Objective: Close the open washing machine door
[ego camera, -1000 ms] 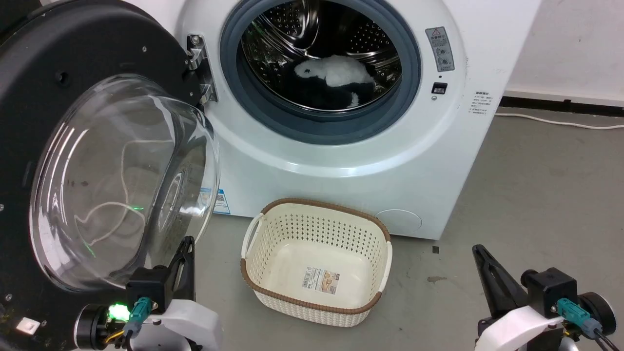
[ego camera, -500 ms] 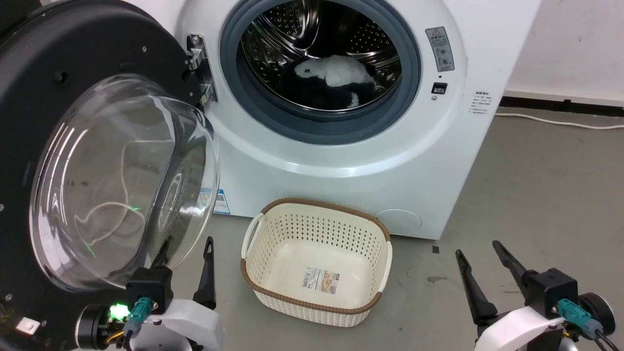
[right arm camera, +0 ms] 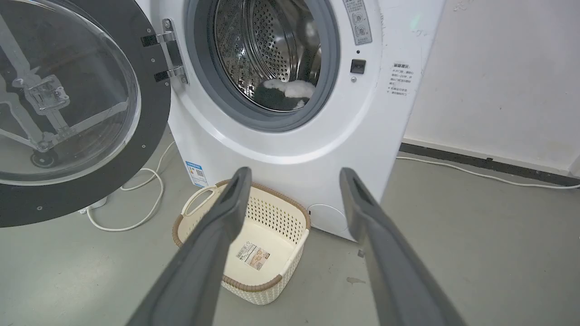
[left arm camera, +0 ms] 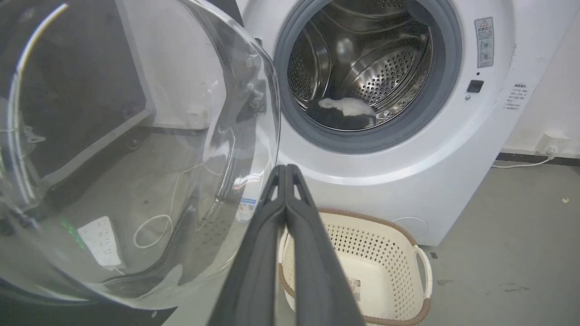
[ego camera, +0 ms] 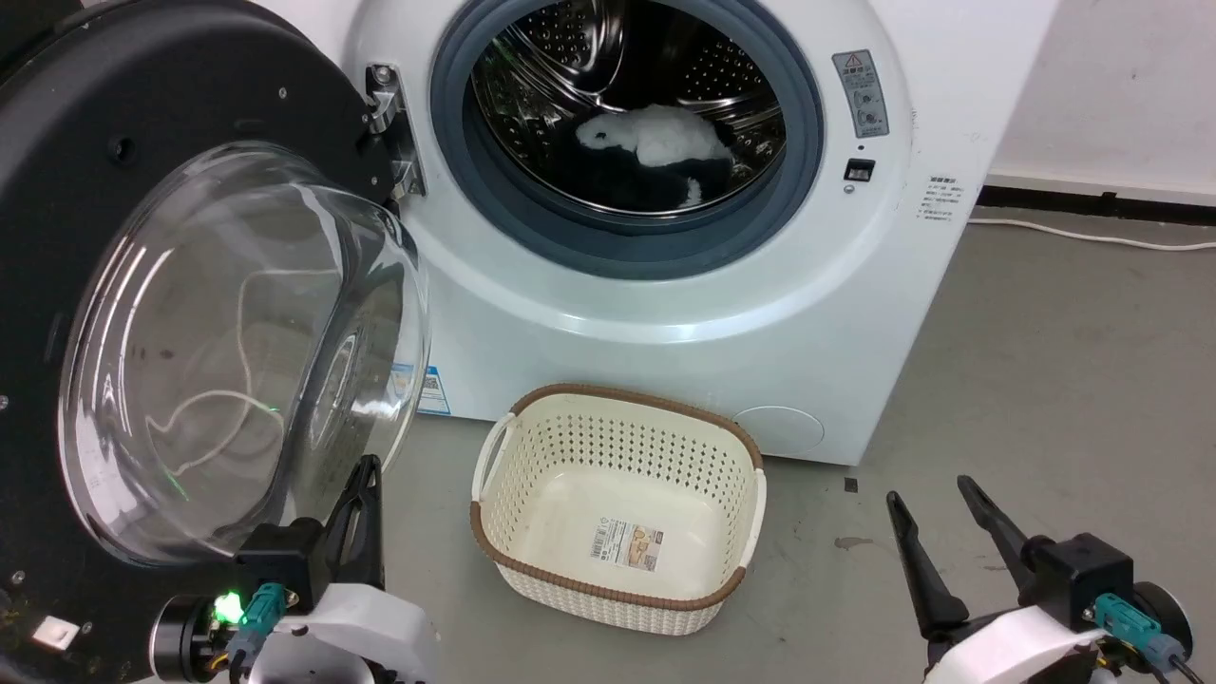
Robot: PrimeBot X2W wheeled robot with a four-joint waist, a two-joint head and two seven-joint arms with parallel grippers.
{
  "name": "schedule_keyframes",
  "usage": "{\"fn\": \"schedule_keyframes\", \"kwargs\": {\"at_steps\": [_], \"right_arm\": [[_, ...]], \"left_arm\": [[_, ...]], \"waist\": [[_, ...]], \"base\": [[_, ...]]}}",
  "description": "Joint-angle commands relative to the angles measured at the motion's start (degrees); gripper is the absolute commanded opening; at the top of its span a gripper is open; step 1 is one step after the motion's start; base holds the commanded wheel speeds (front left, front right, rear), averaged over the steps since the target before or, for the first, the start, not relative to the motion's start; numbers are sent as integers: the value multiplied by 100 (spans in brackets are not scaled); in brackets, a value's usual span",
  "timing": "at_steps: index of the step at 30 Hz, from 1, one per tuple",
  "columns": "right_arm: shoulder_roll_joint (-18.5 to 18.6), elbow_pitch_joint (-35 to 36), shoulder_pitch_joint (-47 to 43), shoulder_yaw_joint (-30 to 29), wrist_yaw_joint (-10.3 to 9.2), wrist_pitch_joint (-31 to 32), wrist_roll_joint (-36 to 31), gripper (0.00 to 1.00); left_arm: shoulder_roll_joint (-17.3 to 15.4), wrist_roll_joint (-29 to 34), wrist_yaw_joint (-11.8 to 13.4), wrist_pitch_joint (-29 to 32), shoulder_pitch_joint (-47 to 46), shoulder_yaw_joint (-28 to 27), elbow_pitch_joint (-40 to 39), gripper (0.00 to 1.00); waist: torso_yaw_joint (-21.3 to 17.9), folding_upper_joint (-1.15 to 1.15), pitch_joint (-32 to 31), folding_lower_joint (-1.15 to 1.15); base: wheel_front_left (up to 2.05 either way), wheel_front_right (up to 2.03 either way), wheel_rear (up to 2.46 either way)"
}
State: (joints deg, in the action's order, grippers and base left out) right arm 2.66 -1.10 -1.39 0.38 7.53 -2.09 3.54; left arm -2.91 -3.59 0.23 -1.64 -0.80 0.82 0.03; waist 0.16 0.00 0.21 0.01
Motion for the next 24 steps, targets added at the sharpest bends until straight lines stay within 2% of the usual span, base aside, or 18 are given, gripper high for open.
{"fn": "schedule_keyframes", "kwargs": {"at_steps": [1,14,24], "right_arm": [[4,-20,-68,19,-1,-56,72,100],[6,-67,-127,22,-1,-200,280,100],[7,-132,-221,-5,-1,-319,460,100]], "left_arm": [[-9,-74,-47,-66,95,5,-49,0],[-25,-320,-78,-232,77,-45,-237,0],[-4,-606,-76,-359,-193,-677,-984,0]], "waist": [[7,0,3,-1],[85,0,10,-1],[371,0,-6,-1]], "base": [[0,0,0],[0,0,0],[0,0,0]]}}
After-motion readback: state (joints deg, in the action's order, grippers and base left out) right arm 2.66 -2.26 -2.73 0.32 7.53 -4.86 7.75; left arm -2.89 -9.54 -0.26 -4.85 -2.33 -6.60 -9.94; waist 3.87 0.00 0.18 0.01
